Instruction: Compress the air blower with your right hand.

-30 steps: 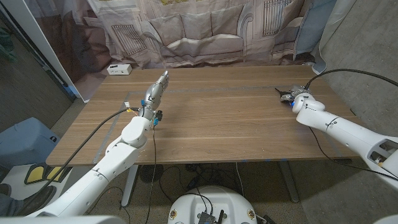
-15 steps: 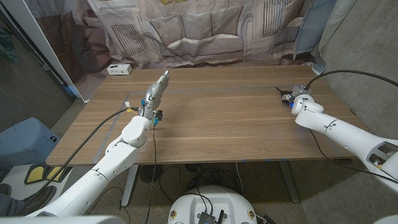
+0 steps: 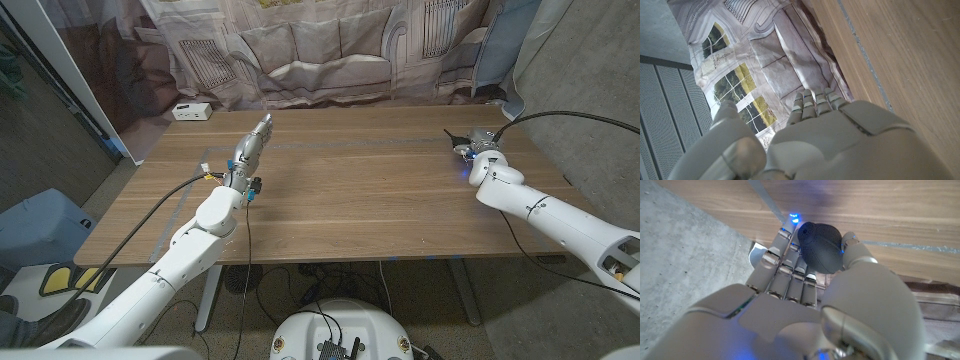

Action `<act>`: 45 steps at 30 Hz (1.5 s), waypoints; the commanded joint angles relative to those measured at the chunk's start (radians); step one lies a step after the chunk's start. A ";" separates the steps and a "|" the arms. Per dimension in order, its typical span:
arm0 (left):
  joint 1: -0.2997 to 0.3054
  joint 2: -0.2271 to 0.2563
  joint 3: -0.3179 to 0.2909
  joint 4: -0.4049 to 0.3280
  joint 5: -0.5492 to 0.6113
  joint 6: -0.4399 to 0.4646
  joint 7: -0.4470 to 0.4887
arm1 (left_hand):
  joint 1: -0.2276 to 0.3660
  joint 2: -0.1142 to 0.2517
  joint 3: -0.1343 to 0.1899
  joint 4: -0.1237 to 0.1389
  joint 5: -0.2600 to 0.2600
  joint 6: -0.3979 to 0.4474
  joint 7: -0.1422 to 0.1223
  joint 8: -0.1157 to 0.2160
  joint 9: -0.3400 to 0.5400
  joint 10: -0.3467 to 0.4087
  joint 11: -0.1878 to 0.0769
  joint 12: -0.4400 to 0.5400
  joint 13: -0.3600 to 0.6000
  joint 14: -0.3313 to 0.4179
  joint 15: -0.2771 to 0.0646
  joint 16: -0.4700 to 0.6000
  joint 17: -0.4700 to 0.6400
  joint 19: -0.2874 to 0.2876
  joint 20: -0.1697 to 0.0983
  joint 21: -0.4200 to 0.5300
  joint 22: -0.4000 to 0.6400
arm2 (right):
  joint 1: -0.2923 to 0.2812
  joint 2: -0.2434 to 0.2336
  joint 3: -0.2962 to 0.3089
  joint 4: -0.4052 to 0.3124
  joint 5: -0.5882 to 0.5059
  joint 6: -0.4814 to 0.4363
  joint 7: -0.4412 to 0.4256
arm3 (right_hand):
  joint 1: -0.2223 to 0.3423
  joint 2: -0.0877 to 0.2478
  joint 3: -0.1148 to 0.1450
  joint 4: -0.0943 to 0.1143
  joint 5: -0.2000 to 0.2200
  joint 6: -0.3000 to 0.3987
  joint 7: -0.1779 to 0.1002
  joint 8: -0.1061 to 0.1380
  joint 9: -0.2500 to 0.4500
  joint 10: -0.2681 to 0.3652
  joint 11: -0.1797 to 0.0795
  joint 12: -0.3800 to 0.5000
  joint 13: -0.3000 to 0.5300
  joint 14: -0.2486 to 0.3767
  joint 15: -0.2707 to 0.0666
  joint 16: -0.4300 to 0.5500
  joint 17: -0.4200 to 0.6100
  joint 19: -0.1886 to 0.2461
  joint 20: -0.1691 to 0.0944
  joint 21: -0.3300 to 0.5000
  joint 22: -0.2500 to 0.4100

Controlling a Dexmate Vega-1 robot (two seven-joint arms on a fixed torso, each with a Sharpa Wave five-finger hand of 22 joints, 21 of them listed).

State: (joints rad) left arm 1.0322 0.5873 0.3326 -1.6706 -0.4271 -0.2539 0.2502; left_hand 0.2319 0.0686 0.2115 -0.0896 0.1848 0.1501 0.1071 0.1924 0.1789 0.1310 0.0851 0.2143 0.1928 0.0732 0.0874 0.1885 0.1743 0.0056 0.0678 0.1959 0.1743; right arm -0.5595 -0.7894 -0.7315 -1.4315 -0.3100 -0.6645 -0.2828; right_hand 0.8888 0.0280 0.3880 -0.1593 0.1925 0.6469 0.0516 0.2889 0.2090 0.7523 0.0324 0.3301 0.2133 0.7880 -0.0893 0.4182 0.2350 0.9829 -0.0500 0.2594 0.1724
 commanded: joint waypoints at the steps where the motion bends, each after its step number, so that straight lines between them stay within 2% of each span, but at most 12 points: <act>1: -0.008 -0.004 0.003 0.012 -0.001 -0.011 -0.006 | -0.002 0.011 0.000 -0.005 -0.001 0.011 -0.001 -0.001 0.003 0.002 -0.001 0.000 0.004 0.008 0.004 0.001 0.005 0.002 0.006 0.000 0.004 | -0.072 -0.024 0.049 -0.113 -0.043 -0.018 -0.122 | 0.004 0.005 0.003 0.004 0.001 0.008 0.001 0.002 0.000 0.006 0.000 0.001 0.001 0.004 -0.011 0.002 0.006 0.008 0.000 0.003 0.002; 5: -0.010 -0.005 0.004 0.014 -0.002 -0.012 -0.008 | -0.002 0.011 0.000 -0.006 -0.001 0.011 -0.001 -0.001 0.003 0.002 0.001 -0.001 0.004 0.009 0.003 0.001 0.005 0.011 0.005 0.004 0.005 | -0.101 -0.032 0.073 -0.151 -0.045 -0.013 -0.151 | 0.008 0.006 0.003 0.002 0.000 0.010 -0.002 0.002 0.000 0.007 -0.003 0.001 0.001 0.004 -0.012 0.002 0.006 0.009 -0.001 0.002 0.002; 13: -0.014 -0.001 0.005 0.014 -0.002 -0.010 -0.014 | -0.002 0.011 0.001 -0.006 -0.001 0.010 0.000 -0.002 0.003 0.002 0.001 -0.001 0.004 0.008 0.005 0.000 0.005 0.013 0.004 0.005 0.005 | -0.157 -0.047 0.128 -0.189 -0.030 0.072 -0.213 | 0.026 0.013 0.010 -0.003 0.001 0.014 -0.003 -0.001 -0.001 0.003 -0.009 -0.004 0.000 0.003 -0.013 -0.002 0.005 0.007 -0.002 -0.001 0.003; 27: -0.021 0.001 0.006 0.012 -0.001 -0.006 -0.016 | -0.003 0.011 0.001 -0.008 -0.001 0.011 0.001 -0.002 0.003 0.004 -0.001 0.000 0.004 0.009 0.004 0.000 0.005 0.012 0.003 0.004 0.005 | -0.184 -0.045 0.172 -0.209 -0.021 0.133 -0.228 | 0.046 0.018 0.015 -0.008 0.001 0.030 -0.008 -0.001 -0.002 0.016 -0.013 -0.005 -0.001 0.012 -0.022 -0.005 0.004 0.011 -0.004 -0.004 0.003; 31: -0.023 0.000 0.007 0.014 0.000 -0.006 -0.016 | -0.003 0.011 0.002 -0.008 -0.001 0.012 0.000 -0.002 0.003 0.003 -0.001 -0.001 0.004 0.009 0.005 0.000 0.005 0.011 0.003 0.003 0.005 | -0.188 -0.038 0.178 -0.201 -0.022 0.151 -0.240 | 0.050 0.019 0.014 -0.008 -0.001 0.040 -0.013 0.001 -0.002 0.022 -0.023 -0.004 -0.001 0.020 -0.025 -0.002 0.006 0.013 -0.004 -0.004 0.003; 35: -0.024 -0.003 0.008 0.017 -0.002 -0.006 -0.017 | -0.003 0.012 0.002 -0.008 -0.001 0.011 0.000 -0.002 0.003 0.003 0.000 -0.001 0.004 0.009 0.004 0.000 0.005 0.011 0.003 0.003 0.005 | -0.193 -0.032 0.186 -0.192 -0.020 0.173 -0.256 | 0.059 0.021 0.015 -0.008 -0.003 0.071 -0.026 0.009 -0.002 0.049 -0.033 0.004 -0.002 0.046 -0.031 0.006 0.007 0.028 -0.010 -0.001 0.004; 39: -0.027 -0.005 0.012 0.022 -0.002 -0.007 -0.020 | -0.003 0.012 0.002 -0.009 -0.001 0.011 0.001 -0.002 0.003 0.004 0.000 -0.001 0.004 0.008 0.004 0.000 0.005 0.011 0.003 0.003 0.005 | -0.198 -0.027 0.193 -0.185 -0.015 0.195 -0.266 | 0.075 0.031 0.020 -0.007 -0.005 0.118 -0.024 0.020 -0.004 0.097 -0.025 0.014 -0.004 0.093 -0.049 0.020 0.008 0.063 -0.025 0.011 0.006; 45: -0.029 -0.012 0.013 0.029 0.002 -0.017 -0.014 | -0.003 0.012 0.002 -0.009 -0.002 0.017 0.000 0.000 0.003 0.006 0.000 0.000 0.004 0.011 0.003 0.001 0.005 0.011 0.004 0.003 0.005 | -0.205 -0.018 0.200 -0.170 -0.022 0.232 -0.302 | 0.095 0.047 0.024 -0.006 -0.009 0.177 -0.025 0.033 -0.008 0.151 -0.025 0.024 -0.009 0.149 -0.057 0.040 0.013 0.106 -0.038 0.028 0.009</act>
State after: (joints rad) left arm 1.0079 0.5836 0.3417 -1.6513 -0.4274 -0.2632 0.2338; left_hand 0.2266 0.0739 0.2138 -0.0919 0.1849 0.1582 0.1103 0.1925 0.1789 0.1305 0.0855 0.2148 0.1928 0.0751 0.0893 0.1885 0.1743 0.0146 0.0696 0.1958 0.1743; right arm -0.7500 -0.8212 -0.5498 -1.6216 -0.3312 -0.4952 -0.5375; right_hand 0.9604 0.0648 0.4026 -0.1677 0.1847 0.7958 0.0282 0.3104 0.1991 0.8763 0.0052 0.3447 0.2040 0.9102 -0.1214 0.4473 0.2443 1.0709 -0.0841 0.2782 0.1749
